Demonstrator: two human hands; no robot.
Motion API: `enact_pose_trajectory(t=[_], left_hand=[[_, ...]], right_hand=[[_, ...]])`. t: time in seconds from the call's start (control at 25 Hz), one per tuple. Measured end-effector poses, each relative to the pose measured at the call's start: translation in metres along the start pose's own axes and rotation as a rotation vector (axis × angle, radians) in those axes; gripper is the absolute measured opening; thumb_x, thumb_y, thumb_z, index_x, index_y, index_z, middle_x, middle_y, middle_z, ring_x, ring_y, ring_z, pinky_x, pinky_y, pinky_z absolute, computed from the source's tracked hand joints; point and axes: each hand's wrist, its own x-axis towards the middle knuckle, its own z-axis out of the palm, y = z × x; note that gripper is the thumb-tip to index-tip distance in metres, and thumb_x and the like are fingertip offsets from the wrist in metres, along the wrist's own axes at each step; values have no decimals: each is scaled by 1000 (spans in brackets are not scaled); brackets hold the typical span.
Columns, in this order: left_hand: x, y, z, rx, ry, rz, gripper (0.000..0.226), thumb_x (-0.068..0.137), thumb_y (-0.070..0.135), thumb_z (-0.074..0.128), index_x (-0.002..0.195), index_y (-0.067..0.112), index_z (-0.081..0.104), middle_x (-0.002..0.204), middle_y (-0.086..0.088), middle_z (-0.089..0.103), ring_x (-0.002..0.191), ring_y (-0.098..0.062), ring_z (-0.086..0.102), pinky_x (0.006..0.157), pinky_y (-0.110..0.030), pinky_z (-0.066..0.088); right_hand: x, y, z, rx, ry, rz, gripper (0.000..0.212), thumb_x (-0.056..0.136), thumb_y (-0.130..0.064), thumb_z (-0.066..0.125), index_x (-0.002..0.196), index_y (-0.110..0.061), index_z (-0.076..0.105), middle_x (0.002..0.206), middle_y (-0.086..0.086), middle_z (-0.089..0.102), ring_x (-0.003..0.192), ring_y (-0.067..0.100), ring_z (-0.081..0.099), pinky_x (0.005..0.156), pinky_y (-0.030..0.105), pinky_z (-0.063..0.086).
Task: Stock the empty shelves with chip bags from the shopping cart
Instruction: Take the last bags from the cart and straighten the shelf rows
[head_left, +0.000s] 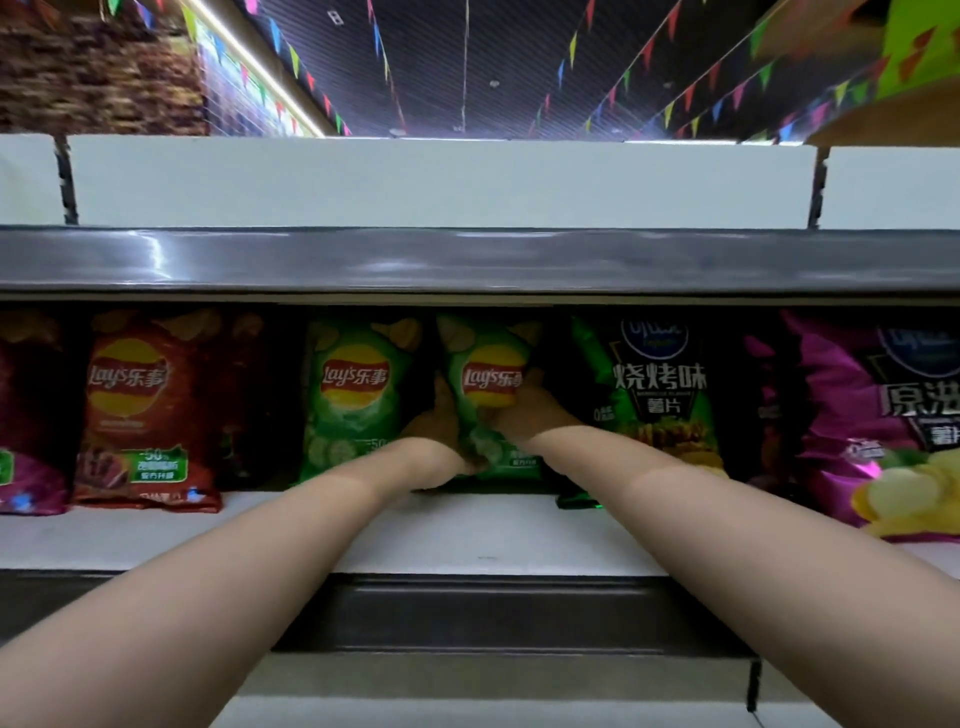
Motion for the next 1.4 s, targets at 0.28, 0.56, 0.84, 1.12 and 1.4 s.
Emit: enact_pose_trajectory(t=[0.28, 0.56, 0.84, 1.12, 1.4], left_hand=[[6, 8, 11, 113, 39, -101, 116, 83, 30, 69, 143, 8, -28, 146, -23, 35, 128, -36, 44, 105, -36, 39], [-20, 42, 1, 84, 248, -144, 109, 82, 25, 71, 148, 8, -14, 151, -24, 14, 137, -40, 24, 108, -41, 26], [-43, 88, 35, -8, 142, 141, 90, 85, 33, 66, 151, 14, 7, 149, -15, 26, 133, -31, 36, 105, -33, 36], [-33, 105, 61, -149, 76, 221, 117, 76, 27, 77, 132, 47, -24, 158, -10, 2, 143, -28, 21, 111, -35, 30], [-19, 99, 61, -67, 72, 266, 122, 75, 25, 78, 131, 42, -28, 157, -15, 8, 144, -31, 19, 112, -36, 29]], right_hand=[[5, 7, 3, 98, -56, 8, 87, 94, -30, 54, 148, -8, -10, 145, 19, 35, 129, 34, 41, 102, 38, 36], [-59, -6, -38, -191, 146, -383, 64, 92, -27, 53, 146, -16, 21, 149, 10, 25, 133, 31, 35, 105, 35, 35], [-75, 59, -95, -521, 430, -402, 64, 89, -25, 52, 145, -13, 25, 149, 14, 21, 135, 33, 21, 109, 36, 19], [-64, 99, -86, -663, 195, -210, 107, 82, -47, 64, 146, -32, -20, 151, 10, -33, 141, 43, -14, 115, 53, 6], [-58, 93, -82, -532, 126, -121, 106, 84, -39, 65, 146, -29, -20, 149, 11, -36, 139, 50, -8, 110, 59, 16]])
